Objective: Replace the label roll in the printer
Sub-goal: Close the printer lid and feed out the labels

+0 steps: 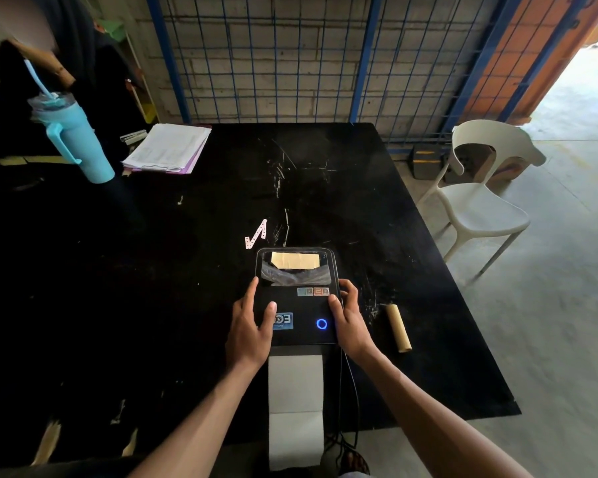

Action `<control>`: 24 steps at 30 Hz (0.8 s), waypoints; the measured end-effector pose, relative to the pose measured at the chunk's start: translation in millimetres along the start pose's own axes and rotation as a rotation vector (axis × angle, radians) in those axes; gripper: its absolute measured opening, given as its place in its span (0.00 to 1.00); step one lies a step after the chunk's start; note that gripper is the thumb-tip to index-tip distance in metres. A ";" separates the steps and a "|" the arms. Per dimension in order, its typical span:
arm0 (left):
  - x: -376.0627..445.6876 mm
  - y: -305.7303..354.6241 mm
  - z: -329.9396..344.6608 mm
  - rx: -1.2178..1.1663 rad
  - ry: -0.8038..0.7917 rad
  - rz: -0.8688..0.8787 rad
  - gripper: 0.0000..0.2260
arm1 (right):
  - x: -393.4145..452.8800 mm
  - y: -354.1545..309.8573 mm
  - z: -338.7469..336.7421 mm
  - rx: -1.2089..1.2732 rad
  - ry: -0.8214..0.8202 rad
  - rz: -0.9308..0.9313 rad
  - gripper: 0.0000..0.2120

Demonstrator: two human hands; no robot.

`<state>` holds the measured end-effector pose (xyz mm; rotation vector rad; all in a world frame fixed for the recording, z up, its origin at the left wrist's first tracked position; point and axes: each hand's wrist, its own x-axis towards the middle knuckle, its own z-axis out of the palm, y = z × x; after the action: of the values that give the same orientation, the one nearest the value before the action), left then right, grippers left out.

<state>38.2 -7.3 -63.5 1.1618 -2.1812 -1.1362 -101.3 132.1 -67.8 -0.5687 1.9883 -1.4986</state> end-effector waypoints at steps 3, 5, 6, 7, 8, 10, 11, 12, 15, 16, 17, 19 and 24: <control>0.3 0.8 0.1 -0.005 -0.008 -0.007 0.27 | -1.0 -1.3 -0.8 0.006 -0.005 -0.003 0.15; 0.0 0.9 0.0 0.000 -0.010 -0.012 0.27 | -0.7 -2.0 -0.8 0.007 -0.003 -0.004 0.15; -0.1 0.3 0.0 0.001 -0.010 -0.008 0.27 | -0.8 -2.5 -0.5 0.006 -0.001 -0.007 0.15; 0.0 -0.2 -0.2 -0.002 -0.010 -0.006 0.27 | -0.6 -2.2 -0.3 0.003 0.002 -0.008 0.15; 0.2 -0.7 -0.7 -0.006 -0.012 -0.004 0.28 | -1.0 -2.7 0.0 0.002 0.007 -0.009 0.15; -0.2 -1.6 -1.3 -0.011 -0.016 0.002 0.29 | -0.3 -1.2 0.1 0.000 0.013 -0.007 0.16; -0.4 -1.7 -1.5 -0.011 -0.016 0.004 0.29 | -0.2 -0.3 0.1 -0.001 0.013 -0.006 0.17; -0.5 -1.6 -1.8 -0.011 -0.016 0.008 0.29 | 0.1 0.2 0.2 -0.003 0.012 -0.006 0.18; 0.0 -1.3 -1.2 -0.001 -0.019 0.007 0.29 | 0.7 0.6 -0.5 0.008 0.002 -0.011 0.17; 0.3 -1.2 -1.0 0.000 -0.020 0.005 0.29 | 0.6 0.0 -0.8 0.009 -0.001 -0.014 0.16; 0.5 -0.7 -0.8 -0.001 -0.020 0.002 0.30 | 0.6 -0.2 -1.2 0.012 -0.004 -0.015 0.15; 0.1 -0.4 -1.0 -0.007 -0.017 0.005 0.30 | 0.3 -0.7 -1.8 0.016 -0.008 -0.015 0.15; -0.3 -0.7 -1.2 -0.009 -0.008 0.005 0.30 | -1.6 -3.6 -2.3 0.008 -0.012 -0.010 0.16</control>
<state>39.6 -7.8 -63.4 1.1493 -2.1814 -1.1495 -101.7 133.8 -63.6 -0.5832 1.9724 -1.5051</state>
